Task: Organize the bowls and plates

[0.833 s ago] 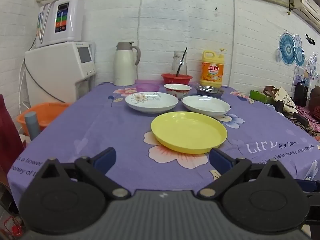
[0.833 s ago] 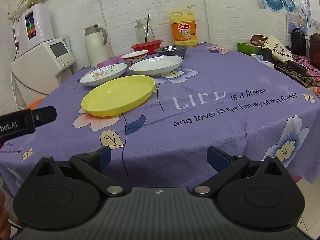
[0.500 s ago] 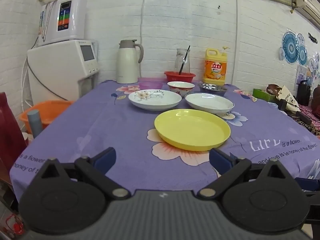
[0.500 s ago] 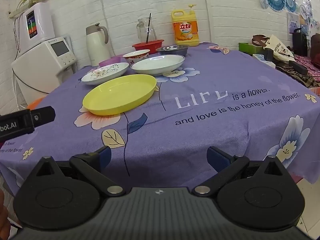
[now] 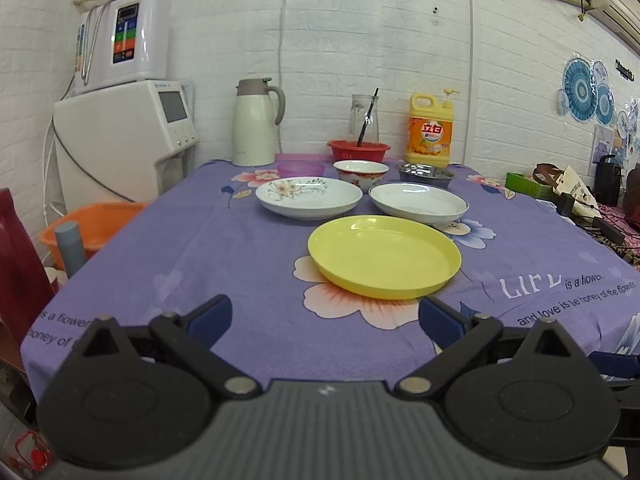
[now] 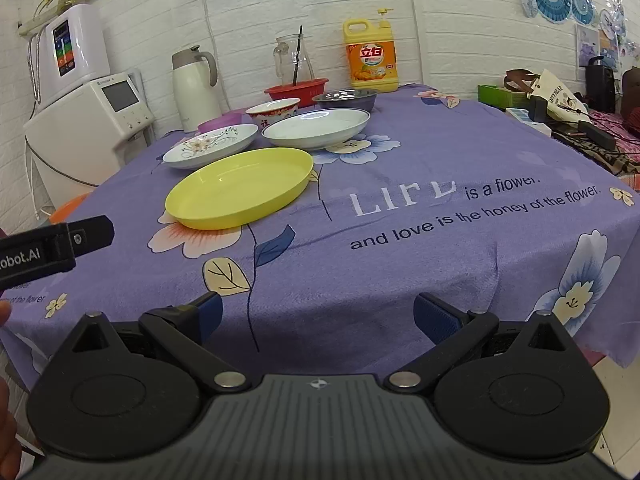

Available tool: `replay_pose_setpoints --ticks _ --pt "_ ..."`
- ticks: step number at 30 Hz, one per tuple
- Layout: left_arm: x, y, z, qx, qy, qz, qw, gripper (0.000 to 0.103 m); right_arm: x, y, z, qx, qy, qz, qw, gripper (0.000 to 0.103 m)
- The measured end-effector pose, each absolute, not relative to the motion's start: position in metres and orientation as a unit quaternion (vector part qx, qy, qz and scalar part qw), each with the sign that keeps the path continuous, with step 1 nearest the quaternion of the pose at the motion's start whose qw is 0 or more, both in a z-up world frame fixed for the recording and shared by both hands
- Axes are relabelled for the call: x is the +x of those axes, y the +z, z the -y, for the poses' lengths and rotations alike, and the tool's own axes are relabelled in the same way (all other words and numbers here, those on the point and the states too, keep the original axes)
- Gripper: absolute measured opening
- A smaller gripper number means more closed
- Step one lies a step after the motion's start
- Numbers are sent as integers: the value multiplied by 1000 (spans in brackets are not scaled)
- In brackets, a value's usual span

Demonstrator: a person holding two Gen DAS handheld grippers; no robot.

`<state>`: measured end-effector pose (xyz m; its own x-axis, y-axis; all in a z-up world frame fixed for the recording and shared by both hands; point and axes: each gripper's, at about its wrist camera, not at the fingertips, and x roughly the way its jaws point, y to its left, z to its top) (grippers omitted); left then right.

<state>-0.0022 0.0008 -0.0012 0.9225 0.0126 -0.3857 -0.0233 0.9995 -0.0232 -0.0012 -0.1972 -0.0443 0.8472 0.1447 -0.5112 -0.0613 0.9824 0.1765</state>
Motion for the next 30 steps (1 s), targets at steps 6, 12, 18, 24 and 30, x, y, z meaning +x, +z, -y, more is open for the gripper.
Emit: replay_pose_setpoints --ticks 6,12,18,24,30 --pt "-3 -1 1 -8 8 -199 980 99 0 -45 197 78 52 -272 958 103" --pt "-1 0 0 -10 7 -203 979 99 -1 -45 197 78 53 -272 958 103" --pt "-1 -3 0 -11 7 -206 978 99 0 -45 197 77 54 -273 957 103" --pt "2 -3 1 -9 6 -209 978 99 -1 -45 197 77 54 -271 958 103" --pt "2 -4 2 -9 6 -210 978 99 0 -46 196 76 55 -273 957 103"
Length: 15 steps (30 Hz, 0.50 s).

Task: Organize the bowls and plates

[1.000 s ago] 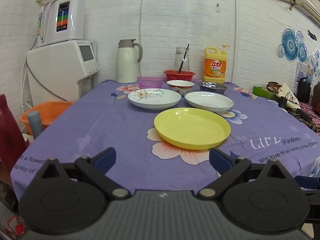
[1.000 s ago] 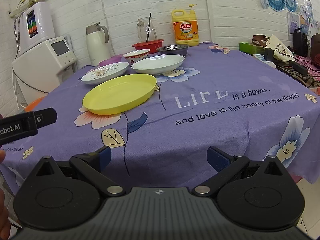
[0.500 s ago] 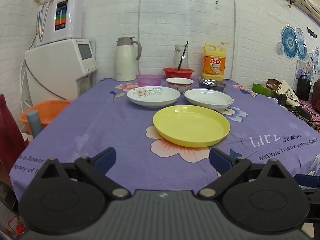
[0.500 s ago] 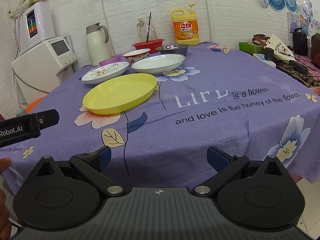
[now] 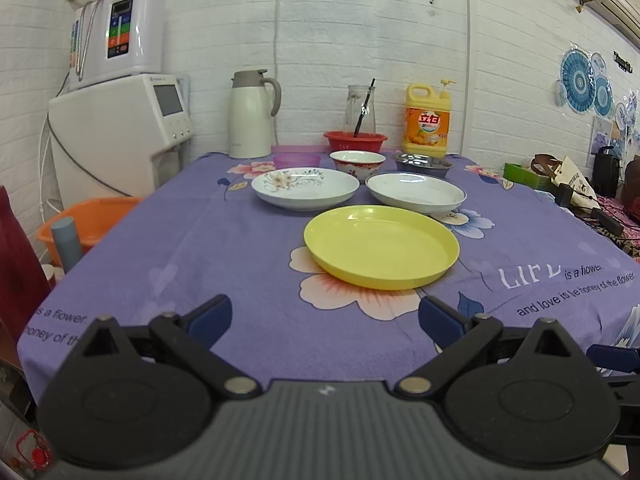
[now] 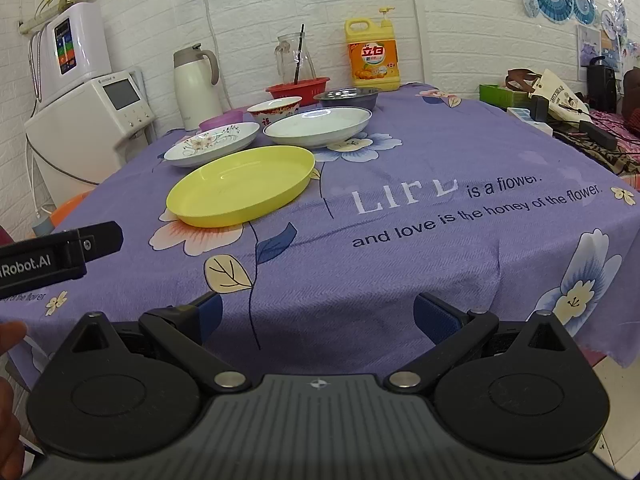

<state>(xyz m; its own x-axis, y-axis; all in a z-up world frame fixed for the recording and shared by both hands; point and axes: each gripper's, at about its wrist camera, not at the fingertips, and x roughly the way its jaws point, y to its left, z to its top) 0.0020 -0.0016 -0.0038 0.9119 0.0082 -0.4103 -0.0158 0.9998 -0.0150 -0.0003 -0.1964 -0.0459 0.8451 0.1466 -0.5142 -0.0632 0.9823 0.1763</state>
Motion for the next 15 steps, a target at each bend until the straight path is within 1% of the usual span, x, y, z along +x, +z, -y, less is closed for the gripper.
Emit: replay_pose_setpoints --ticks 15 --pt "2 -5 2 -7 5 -210 978 99 0 -46 197 77 55 -274 957 103"
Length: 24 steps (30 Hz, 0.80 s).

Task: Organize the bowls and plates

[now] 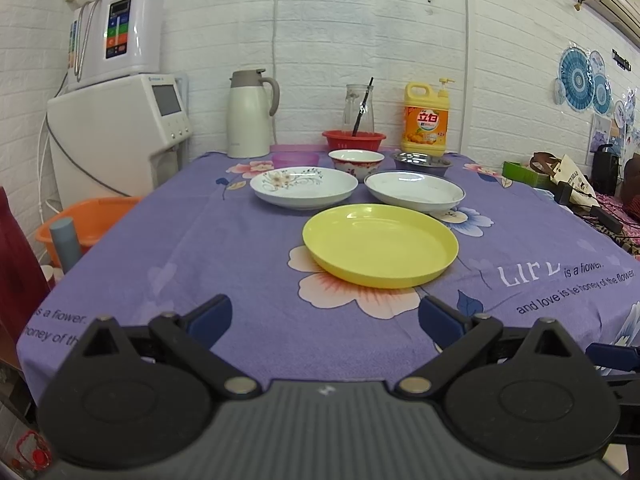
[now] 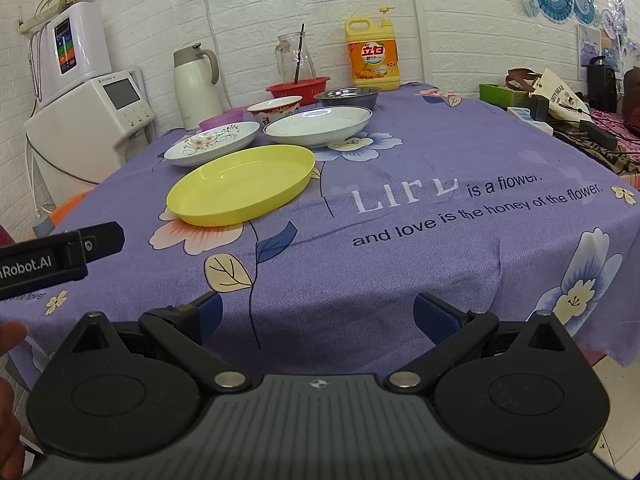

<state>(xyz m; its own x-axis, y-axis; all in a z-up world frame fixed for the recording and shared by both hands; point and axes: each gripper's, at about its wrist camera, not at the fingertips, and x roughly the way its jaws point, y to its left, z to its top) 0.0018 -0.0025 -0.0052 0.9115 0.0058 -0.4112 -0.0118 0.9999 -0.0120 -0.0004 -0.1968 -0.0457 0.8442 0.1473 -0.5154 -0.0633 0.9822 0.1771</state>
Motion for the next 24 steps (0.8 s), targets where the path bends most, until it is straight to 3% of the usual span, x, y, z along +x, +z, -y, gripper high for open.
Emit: replay_pose_setpoints --ticks 24 --pt "27 -5 18 15 -7 -236 972 99 -1 -47 217 95 38 -270 958 103"
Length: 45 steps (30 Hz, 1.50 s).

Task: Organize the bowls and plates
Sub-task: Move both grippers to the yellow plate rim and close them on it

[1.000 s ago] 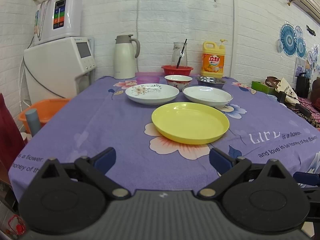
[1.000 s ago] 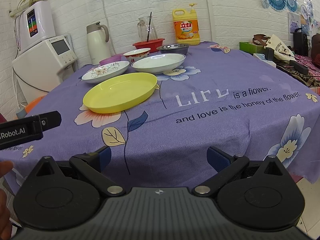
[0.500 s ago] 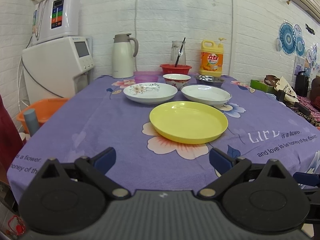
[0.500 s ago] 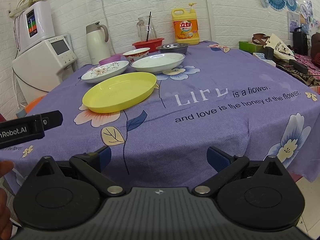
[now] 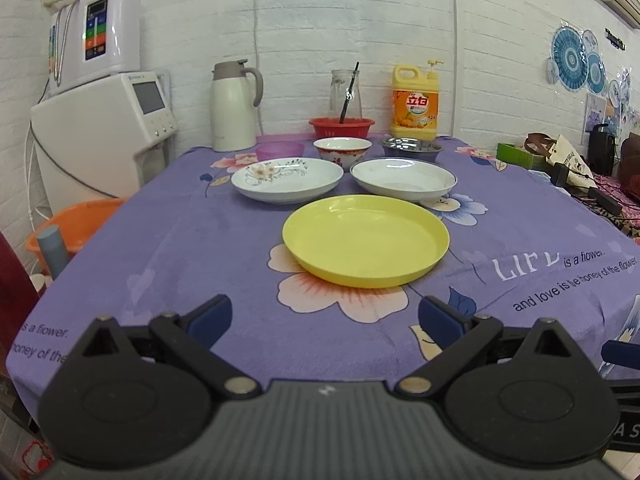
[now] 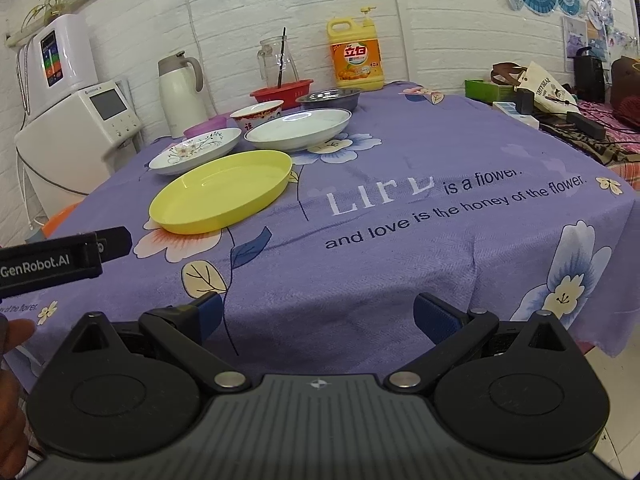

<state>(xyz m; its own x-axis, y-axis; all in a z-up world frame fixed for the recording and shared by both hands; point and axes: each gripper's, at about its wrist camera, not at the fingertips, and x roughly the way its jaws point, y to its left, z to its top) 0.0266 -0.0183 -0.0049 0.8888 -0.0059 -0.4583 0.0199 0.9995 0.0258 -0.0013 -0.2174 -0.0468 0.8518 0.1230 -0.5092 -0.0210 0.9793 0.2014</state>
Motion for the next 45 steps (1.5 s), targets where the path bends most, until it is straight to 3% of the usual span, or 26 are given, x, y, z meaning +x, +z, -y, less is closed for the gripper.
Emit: replay_pose_setpoints --ticks 11,20,28,36,41,45 --pt "86 -2 -3 -8 11 -280 960 99 32 -46 232 105 27 -301 948 103" --pt "150 7 -32 -23 -1 -298 954 99 119 -23 204 44 65 -315 946 103" --pt "205 -12 -43 -24 -18 -352 936 99 185 -36 180 3 105 -344 933 103" --pt "227 -26 -42 -23 -40 -377 925 98 197 -42 161 -26 124 -348 929 103" --pt "228 -27 -41 -17 -50 -378 924 96 194 -43 166 -34 135 -330 934 103" --pt "229 -24 -43 -25 -67 -378 923 84 195 -28 170 -16 142 -327 934 103"
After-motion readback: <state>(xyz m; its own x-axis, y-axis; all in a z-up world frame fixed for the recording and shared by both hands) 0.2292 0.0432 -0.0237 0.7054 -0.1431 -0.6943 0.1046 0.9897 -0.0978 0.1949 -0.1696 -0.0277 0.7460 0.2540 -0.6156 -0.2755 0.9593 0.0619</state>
